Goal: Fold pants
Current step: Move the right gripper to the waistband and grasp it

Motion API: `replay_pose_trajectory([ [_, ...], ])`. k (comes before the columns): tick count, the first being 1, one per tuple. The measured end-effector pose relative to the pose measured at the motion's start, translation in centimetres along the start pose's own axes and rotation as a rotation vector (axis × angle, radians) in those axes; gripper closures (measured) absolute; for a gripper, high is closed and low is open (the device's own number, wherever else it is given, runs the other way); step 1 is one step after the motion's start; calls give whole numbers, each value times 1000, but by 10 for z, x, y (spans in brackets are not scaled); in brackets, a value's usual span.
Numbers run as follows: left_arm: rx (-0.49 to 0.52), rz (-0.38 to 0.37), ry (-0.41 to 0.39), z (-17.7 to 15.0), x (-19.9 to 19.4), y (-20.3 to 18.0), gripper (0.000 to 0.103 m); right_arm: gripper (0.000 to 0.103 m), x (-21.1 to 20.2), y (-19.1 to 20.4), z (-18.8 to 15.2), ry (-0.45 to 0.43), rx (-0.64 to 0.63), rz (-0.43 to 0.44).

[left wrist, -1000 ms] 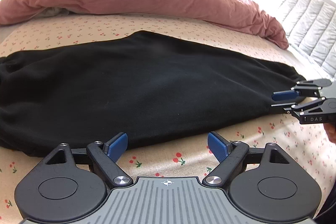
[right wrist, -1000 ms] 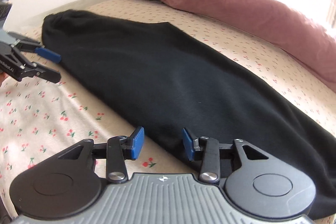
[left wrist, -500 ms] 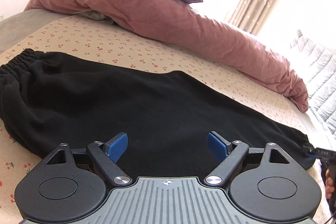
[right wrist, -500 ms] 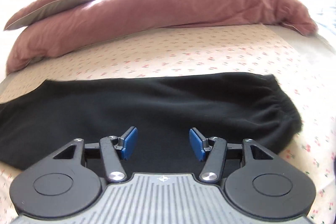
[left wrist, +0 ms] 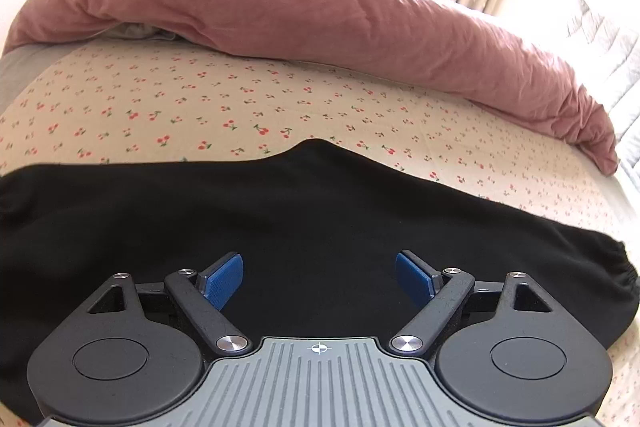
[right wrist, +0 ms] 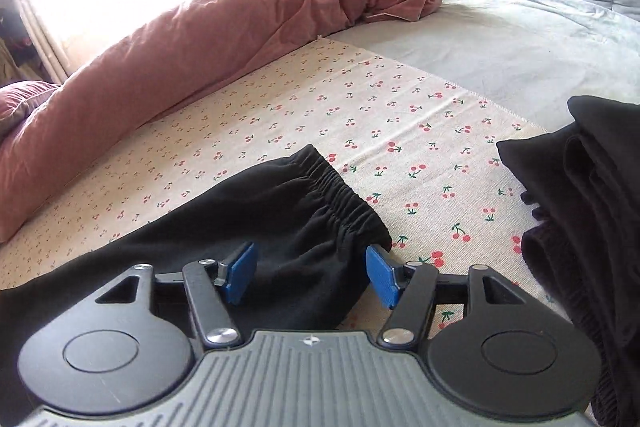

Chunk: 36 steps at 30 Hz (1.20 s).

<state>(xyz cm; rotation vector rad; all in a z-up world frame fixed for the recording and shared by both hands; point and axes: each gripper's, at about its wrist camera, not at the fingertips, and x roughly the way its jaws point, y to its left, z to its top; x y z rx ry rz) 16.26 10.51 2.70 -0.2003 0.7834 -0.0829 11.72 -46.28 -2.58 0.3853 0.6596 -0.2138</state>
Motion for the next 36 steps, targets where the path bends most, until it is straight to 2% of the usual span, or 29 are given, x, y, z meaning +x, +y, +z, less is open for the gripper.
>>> replay_pose_trajectory([
  [3,83,45,18,10,19,-13,18,42,2,-6,3,13,26,15],
  [6,133,73,33,19,38,-19,18,42,4,-8,5,16,20,-25],
  [11,152,68,67,36,67,-20,18,40,6,-5,4,40,16,-18],
  [14,158,82,84,44,84,-21,18,40,12,-3,5,57,-6,-44],
  [17,168,74,101,47,100,-24,18,39,16,-4,7,59,-6,-58],
  [21,222,48,103,50,104,-27,19,39,15,-9,8,71,41,-33],
  [26,191,12,59,65,97,-10,19,36,5,-5,15,28,26,-30],
  [31,175,-11,48,75,107,3,21,36,10,-2,12,45,-3,-58],
  [34,251,14,97,71,123,-6,22,36,15,2,11,51,-31,-69],
  [36,301,19,91,66,129,-14,28,36,17,5,10,52,-49,-85],
])
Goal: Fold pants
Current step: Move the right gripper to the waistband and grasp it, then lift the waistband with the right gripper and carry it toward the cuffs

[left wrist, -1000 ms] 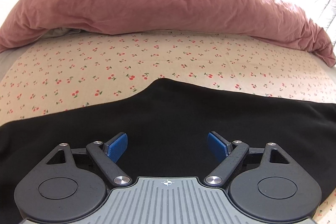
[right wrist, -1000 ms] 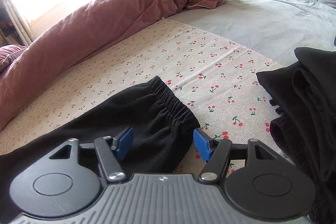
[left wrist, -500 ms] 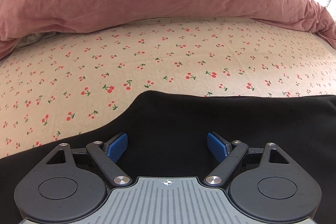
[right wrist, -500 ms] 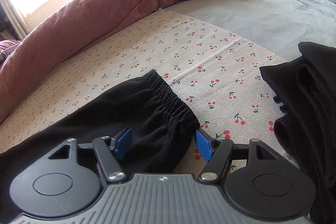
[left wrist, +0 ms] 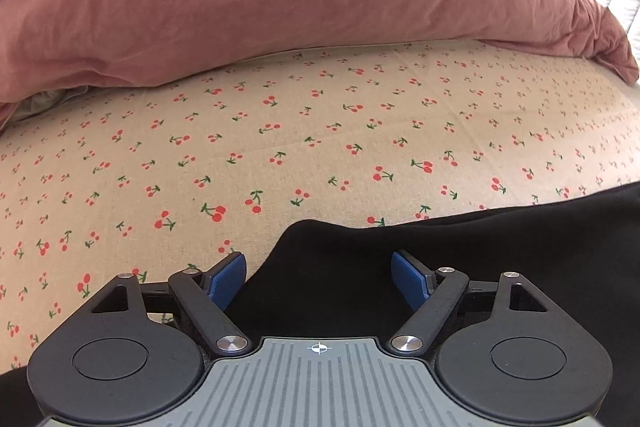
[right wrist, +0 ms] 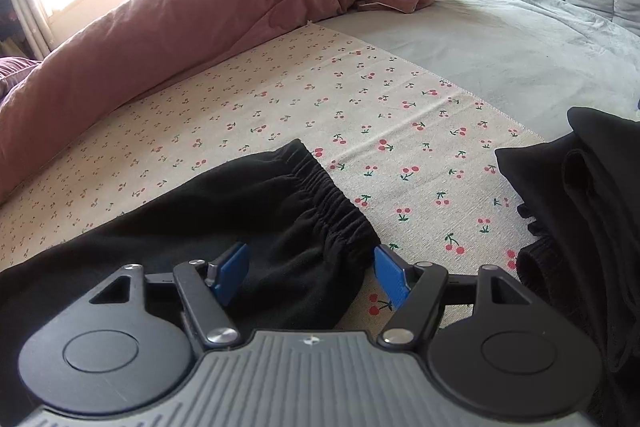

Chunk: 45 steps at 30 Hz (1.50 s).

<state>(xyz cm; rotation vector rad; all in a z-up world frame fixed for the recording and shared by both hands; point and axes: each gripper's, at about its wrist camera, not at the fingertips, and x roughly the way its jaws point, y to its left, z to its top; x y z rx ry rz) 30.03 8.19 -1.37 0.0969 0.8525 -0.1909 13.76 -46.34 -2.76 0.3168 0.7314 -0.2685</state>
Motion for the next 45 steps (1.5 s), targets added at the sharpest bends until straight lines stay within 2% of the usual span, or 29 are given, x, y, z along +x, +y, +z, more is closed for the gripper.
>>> replay_pose_trajectory([
  [2,29,9,-10,0,3,-8,68,36,2,1,0,2,-5,-6],
  [4,95,80,-22,0,2,-15,95,36,3,2,-1,5,-17,-11],
  [7,59,71,-46,3,-5,-7,95,37,6,-1,-2,16,-9,-2],
  [9,40,81,-64,5,-7,-4,96,43,7,-1,-2,17,-15,-7],
  [11,48,101,-83,5,-6,-7,97,53,8,1,-2,18,-49,-36],
  [13,39,121,-91,3,-4,-9,97,57,10,3,-3,21,-60,-42],
  [15,18,131,-100,2,-4,-8,97,70,10,0,-1,21,-40,-51],
  [16,-3,133,-106,1,-4,-7,97,85,9,-2,0,16,-33,-60],
  [17,-7,133,-108,2,-3,-7,97,93,9,-2,0,5,-36,-79],
  [23,-33,147,-98,8,2,-4,97,98,1,4,1,-40,-58,-82],
  [26,0,154,-79,2,15,-6,96,97,4,4,1,-34,-60,-86],
  [28,64,193,-98,-3,16,-16,96,94,13,0,-2,-5,-58,-90],
  [30,67,204,-101,-3,12,-18,95,91,12,-1,-2,3,-51,-89],
  [31,39,188,-98,-2,9,-14,93,84,10,-2,-1,1,-42,-94],
  [32,13,172,-97,-1,5,-10,88,73,6,-2,-1,-9,-35,-102],
  [34,-35,144,-111,-2,-9,-3,87,60,-5,-2,-3,-41,-23,-117],
  [37,-69,85,-167,-8,-37,5,87,38,-26,-6,-8,-73,38,-69],
  [41,-185,31,-175,-19,-66,14,86,36,-25,-13,-13,-11,140,23],
  [45,-165,-8,-179,-31,-90,-6,86,36,-8,-16,-16,58,153,-25],
])
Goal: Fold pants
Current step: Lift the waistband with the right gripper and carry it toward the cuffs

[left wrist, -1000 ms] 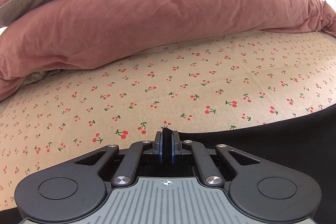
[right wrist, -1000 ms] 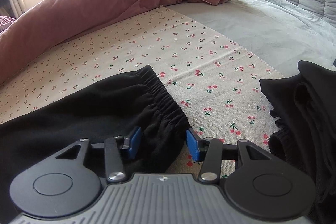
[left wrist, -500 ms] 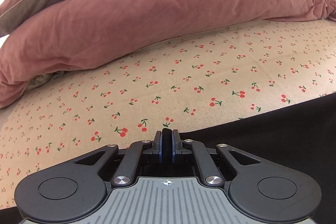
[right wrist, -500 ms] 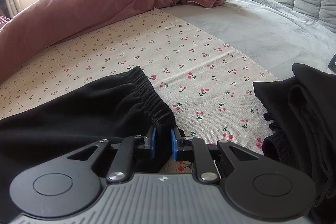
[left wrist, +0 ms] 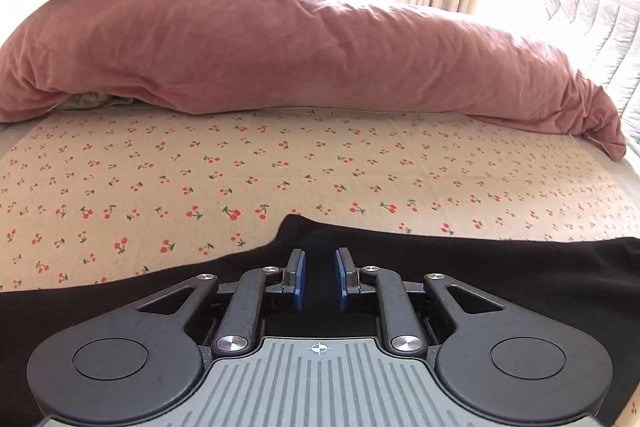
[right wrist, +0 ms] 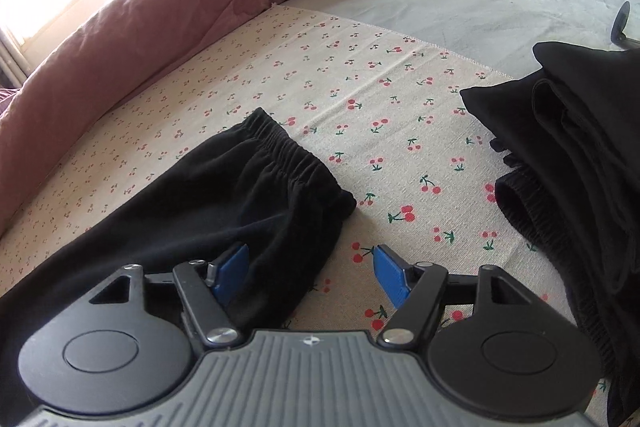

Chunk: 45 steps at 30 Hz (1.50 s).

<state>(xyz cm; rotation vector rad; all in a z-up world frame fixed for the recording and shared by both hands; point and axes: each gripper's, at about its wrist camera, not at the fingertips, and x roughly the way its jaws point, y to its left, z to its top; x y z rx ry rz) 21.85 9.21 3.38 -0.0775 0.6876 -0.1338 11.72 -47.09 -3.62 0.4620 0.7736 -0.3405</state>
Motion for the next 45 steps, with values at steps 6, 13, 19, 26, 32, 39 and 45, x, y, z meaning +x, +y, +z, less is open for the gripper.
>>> replay_pose_trajectory([
  [6,15,-91,46,-31,-10,-60,86,35,20,-4,-2,3,9,-2],
  [13,23,-63,118,-68,3,-73,86,82,26,3,1,-35,-18,65],
  [19,-68,-50,134,-59,-35,-40,83,87,15,-10,4,-53,105,161],
  [26,-99,-48,168,-81,-34,-23,80,69,27,-7,-1,-17,135,176],
  [32,-96,-70,161,-82,-38,-27,66,97,27,-3,-1,-48,80,155],
  [39,-61,-60,150,-84,-39,-33,59,100,4,13,2,-152,3,165],
  [45,-69,-49,136,-84,-40,-31,48,100,-19,43,1,-282,-175,149],
])
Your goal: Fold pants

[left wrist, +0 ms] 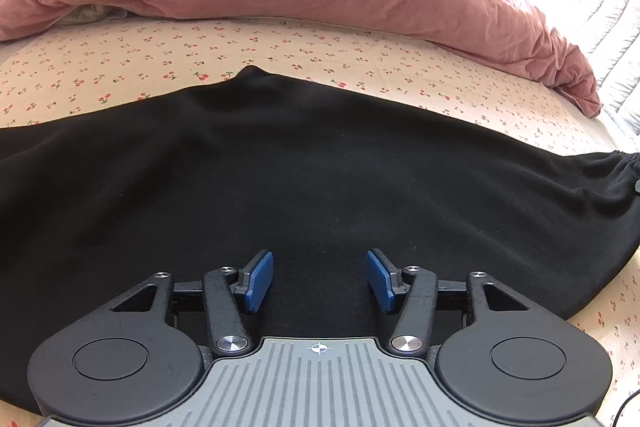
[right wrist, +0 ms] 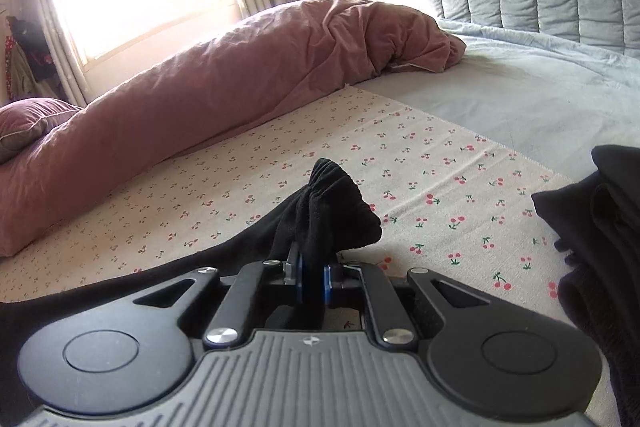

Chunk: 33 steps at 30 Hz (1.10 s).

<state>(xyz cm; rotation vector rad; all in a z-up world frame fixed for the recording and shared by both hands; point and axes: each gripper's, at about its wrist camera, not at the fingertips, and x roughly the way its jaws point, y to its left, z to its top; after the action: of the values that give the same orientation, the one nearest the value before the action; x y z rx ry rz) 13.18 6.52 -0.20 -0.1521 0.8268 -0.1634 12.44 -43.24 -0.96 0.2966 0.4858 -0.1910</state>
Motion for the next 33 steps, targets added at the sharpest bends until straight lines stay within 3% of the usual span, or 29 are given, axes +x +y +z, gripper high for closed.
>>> replay_pose_trajectory([
  [5,-20,-1,-5,2,-1,2,47,100,-17,35,2,-102,-164,29],
  [8,-45,-21,-18,5,-3,3,46,100,-37,79,-11,-200,-380,70],
  [11,-84,-49,-25,6,-4,7,44,100,-54,131,-47,-256,-662,144],
  [14,-172,-121,1,5,-1,18,42,98,-55,174,-91,-151,-916,239],
  [17,-268,-191,8,3,0,31,40,95,-52,196,-124,-3,-1052,308],
  [18,-280,-202,6,4,0,32,40,94,-53,198,-132,3,-1087,302],
  [20,-299,-224,0,4,-2,33,39,85,-55,198,-138,-18,-1128,277],
  [23,-311,-265,0,3,-1,31,37,69,-57,193,-128,-29,-1073,262],
  [31,-348,-322,17,4,5,22,36,69,-60,203,-143,-34,-1106,299],
  [33,-363,-334,18,3,5,22,35,76,-57,206,-145,-45,-1102,298],
])
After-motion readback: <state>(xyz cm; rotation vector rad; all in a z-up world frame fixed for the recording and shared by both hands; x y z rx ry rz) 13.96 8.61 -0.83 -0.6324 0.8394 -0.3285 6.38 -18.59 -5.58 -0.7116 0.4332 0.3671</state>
